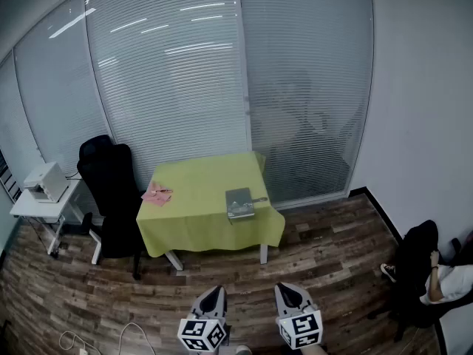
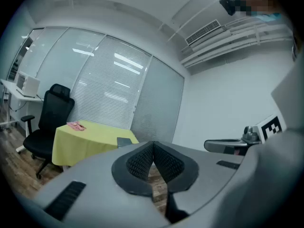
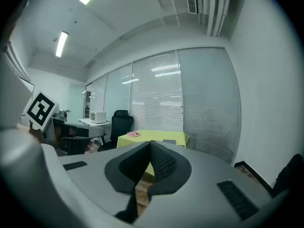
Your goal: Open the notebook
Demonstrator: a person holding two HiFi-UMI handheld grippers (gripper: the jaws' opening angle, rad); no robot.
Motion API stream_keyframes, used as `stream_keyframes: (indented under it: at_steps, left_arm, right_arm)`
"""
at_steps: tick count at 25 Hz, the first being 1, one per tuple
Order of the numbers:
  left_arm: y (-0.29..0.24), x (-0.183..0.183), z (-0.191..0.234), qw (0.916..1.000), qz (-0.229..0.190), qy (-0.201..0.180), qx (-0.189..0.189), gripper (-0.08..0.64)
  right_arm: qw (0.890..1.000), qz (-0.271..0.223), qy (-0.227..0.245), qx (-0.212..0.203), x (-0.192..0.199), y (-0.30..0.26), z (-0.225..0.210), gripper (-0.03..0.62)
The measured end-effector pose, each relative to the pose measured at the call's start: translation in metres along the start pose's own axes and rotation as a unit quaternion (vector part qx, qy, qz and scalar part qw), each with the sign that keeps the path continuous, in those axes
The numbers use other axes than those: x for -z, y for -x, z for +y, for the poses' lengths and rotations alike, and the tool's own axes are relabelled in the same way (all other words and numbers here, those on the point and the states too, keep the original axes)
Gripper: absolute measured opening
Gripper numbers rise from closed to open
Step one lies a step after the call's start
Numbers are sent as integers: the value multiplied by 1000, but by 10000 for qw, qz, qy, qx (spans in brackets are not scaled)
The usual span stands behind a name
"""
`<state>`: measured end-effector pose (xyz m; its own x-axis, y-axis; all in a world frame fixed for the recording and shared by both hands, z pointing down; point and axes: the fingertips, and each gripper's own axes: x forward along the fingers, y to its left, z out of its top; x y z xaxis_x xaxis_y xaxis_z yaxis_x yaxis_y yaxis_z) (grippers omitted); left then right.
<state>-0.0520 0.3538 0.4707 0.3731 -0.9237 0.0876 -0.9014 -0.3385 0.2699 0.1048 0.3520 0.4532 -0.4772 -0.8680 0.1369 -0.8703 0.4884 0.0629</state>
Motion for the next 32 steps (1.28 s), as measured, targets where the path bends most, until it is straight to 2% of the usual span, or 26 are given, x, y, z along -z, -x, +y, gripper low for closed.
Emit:
stream_keyframes:
  at_steps: [9, 15, 16, 17, 18, 19, 21, 25, 32]
  left_arm:
    - [-3, 4, 7, 9998, 58, 45, -206, 26]
    - [-8, -6, -1, 9997, -207, 136, -9, 42]
    - [-10, -6, 0, 9998, -173, 96, -32, 46]
    - [-13, -4, 2, 9999, -94, 27, -88, 54]
    - [-15, -1, 5, 9999, 15, -56, -159, 69]
    - [-18, 3, 7, 9996, 140, -142, -222, 85]
    - [-27, 9, 8, 9985, 340, -308, -285, 135]
    - [-45, 10, 21, 9967, 491, -543, -343, 141]
    - [-118, 26, 72, 9952, 814, -383, -395, 144]
  right_arm:
    - [10000, 41, -19, 30, 4, 0, -7, 12]
    - [9998, 52, -210, -41, 10, -5, -15, 14]
    - [9997, 83, -234, -67, 12, -7, -16, 14]
    - [9995, 124, -278, -121, 13, -10, -16, 52]
    - [9991, 177, -329, -180, 15, -13, -16, 116]
    - [9988, 233, -365, -213, 17, -14, -17, 147]
    - [9987, 307, -362, -196, 22, -19, -23, 147]
    - [9985, 342, -376, -218, 27, -42, -29, 146]
    - [9971, 656, -323, -220, 48, -117, -58, 146]
